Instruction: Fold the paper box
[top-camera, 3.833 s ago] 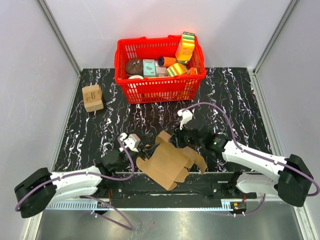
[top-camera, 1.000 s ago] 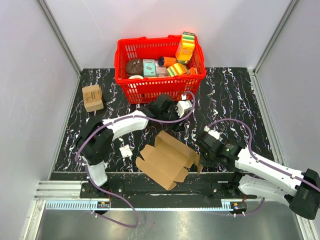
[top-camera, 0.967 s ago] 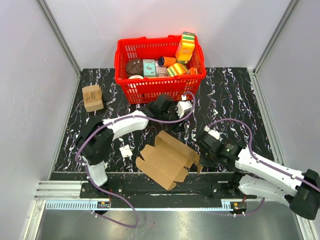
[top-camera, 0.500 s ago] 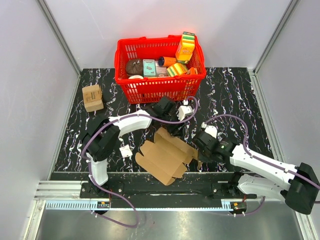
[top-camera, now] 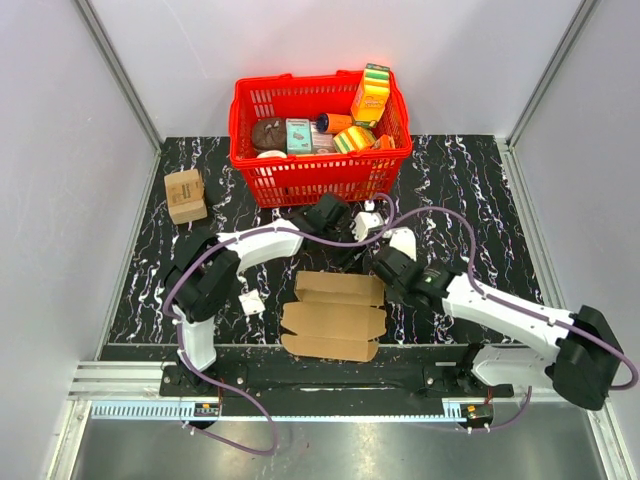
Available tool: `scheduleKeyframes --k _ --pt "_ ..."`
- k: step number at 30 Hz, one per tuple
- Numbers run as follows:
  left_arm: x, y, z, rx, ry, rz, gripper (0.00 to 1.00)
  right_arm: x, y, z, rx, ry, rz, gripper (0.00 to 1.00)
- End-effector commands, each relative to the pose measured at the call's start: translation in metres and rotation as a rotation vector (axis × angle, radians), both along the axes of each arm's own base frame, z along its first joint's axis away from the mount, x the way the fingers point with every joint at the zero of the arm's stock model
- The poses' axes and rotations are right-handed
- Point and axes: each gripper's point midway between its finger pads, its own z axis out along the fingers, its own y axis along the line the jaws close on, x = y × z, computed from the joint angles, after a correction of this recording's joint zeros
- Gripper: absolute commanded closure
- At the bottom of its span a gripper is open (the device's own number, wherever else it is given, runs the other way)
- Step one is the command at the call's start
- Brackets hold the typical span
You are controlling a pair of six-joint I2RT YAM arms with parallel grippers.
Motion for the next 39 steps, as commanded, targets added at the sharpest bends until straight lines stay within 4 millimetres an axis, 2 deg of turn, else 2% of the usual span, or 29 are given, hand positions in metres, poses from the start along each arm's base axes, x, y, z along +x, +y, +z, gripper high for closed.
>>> scheduleKeyframes --k 1,6,8,11,18,23,26,29,30,34,39 --pt "0.009 0.009 0.016 -0.011 -0.039 0.048 0.54 0.035 0.013 0.020 -0.072 -0.105 0.080 0.96" --pt "0.012 0.024 0.010 0.003 -0.030 0.116 0.56 0.048 0.024 0.020 -0.096 -0.104 0.139 0.98" --pt "0.018 0.032 0.013 -0.008 -0.024 0.161 0.59 0.053 0.025 0.016 -0.110 -0.102 0.153 0.98" --pt "0.026 0.045 0.014 -0.017 -0.023 0.225 0.62 0.062 0.023 0.014 -0.129 -0.100 0.164 0.99" --pt "0.047 0.069 0.014 -0.041 -0.047 0.360 0.62 0.082 0.019 0.017 -0.164 -0.102 0.194 0.99" --pt "0.054 0.084 0.012 -0.011 -0.087 0.434 0.62 0.096 0.017 0.016 -0.196 -0.100 0.212 0.99" --pt "0.060 0.091 0.012 -0.003 -0.122 0.488 0.62 0.102 0.019 0.013 -0.194 -0.091 0.222 0.94" --pt "0.064 0.097 0.011 0.011 -0.143 0.524 0.62 0.107 0.020 0.008 -0.202 -0.077 0.220 0.82" --pt "0.066 0.097 0.011 0.008 -0.151 0.531 0.62 0.107 0.020 0.006 -0.204 -0.071 0.216 0.75" --pt "0.068 0.102 0.007 0.023 -0.155 0.557 0.62 0.109 0.015 0.003 -0.206 -0.064 0.191 0.64" --pt "0.076 0.109 0.012 0.009 -0.190 0.606 0.63 0.109 0.011 0.018 -0.157 -0.096 0.164 0.56"
